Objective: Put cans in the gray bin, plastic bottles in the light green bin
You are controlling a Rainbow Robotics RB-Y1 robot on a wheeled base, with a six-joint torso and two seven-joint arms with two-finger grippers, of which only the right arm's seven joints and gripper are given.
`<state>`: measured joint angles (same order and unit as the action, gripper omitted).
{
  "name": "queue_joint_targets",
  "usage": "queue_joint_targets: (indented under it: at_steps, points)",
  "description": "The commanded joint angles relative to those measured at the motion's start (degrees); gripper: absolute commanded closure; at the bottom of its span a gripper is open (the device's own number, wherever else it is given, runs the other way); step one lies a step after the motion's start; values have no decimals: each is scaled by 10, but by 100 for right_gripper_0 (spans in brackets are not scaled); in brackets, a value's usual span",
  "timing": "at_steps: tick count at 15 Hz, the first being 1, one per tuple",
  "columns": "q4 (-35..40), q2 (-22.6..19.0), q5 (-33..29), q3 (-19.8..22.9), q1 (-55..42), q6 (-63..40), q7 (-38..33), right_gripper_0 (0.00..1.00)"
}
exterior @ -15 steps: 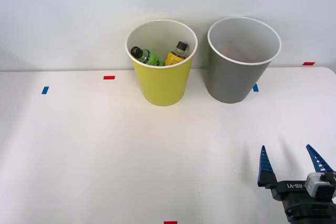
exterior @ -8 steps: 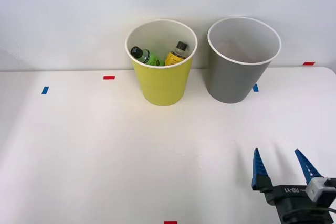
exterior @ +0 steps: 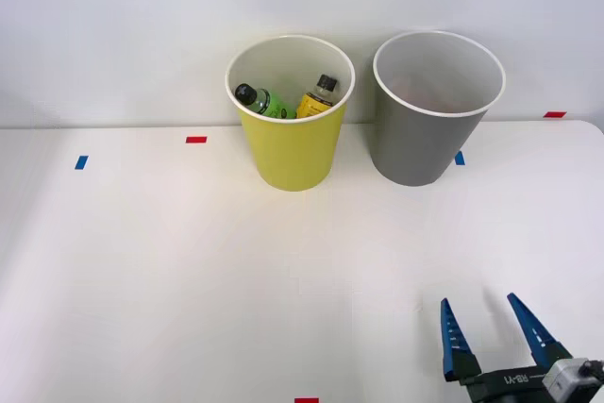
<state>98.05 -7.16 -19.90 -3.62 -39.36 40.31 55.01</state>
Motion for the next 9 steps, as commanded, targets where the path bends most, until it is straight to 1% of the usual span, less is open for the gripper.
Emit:
queue_joint_targets:
  at_steps: [1,6,9]
  points:
    - [-14,3,12,3,-12,27,20,0]
    - [-14,4,33,12,-34,48,37,0]
    - [0,4,41,15,-56,59,42,0]
